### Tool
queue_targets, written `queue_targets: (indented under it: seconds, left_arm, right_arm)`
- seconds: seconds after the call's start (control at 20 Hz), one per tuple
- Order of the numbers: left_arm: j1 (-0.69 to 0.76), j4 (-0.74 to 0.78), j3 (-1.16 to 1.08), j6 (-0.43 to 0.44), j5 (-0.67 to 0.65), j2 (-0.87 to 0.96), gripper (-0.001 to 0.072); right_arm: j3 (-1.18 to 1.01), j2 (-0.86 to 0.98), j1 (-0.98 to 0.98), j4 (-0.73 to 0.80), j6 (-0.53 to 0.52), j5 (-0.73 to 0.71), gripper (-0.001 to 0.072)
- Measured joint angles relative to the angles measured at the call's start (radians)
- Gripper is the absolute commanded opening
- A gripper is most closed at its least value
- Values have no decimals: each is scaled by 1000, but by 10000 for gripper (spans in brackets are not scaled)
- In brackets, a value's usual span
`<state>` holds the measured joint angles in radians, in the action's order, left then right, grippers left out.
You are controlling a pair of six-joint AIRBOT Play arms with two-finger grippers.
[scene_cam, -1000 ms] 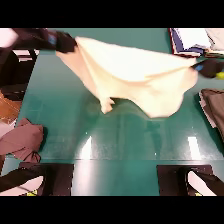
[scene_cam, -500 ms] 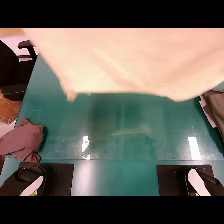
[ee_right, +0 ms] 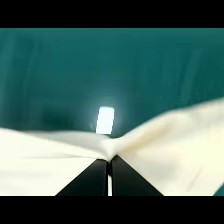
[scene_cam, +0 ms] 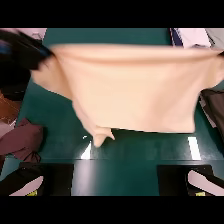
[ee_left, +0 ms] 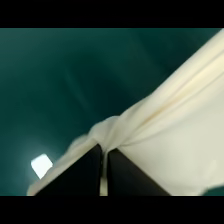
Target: Fold the shirts.
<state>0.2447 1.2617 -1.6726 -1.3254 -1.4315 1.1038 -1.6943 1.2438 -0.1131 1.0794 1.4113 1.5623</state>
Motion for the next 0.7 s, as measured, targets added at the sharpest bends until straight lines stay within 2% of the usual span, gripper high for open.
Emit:
queue_targets:
  seconds: [0.1,0.2,0.35,0.55,0.6,0.65,0.7]
  left_arm:
    - [-1,-2,82,29,-1,115,25]
    - [-1,3,129,49,61,225,25]
    - [-1,52,145,60,236,363,25]
    - [0,157,115,56,518,443,25]
    - [0,187,109,52,578,453,37]
    - [0,209,103,50,623,460,272]
    - [0,227,97,43,672,462,559]
  right_arm:
    - [50,118,67,75,10,14,13]
    - [61,230,114,113,16,5,13]
    - [2,362,149,147,19,-21,13]
    - [-118,452,165,163,37,-53,15]
    - [-142,461,166,164,40,-66,42]
    - [-163,468,168,164,43,-78,253]
    - [-179,473,169,169,44,-87,418]
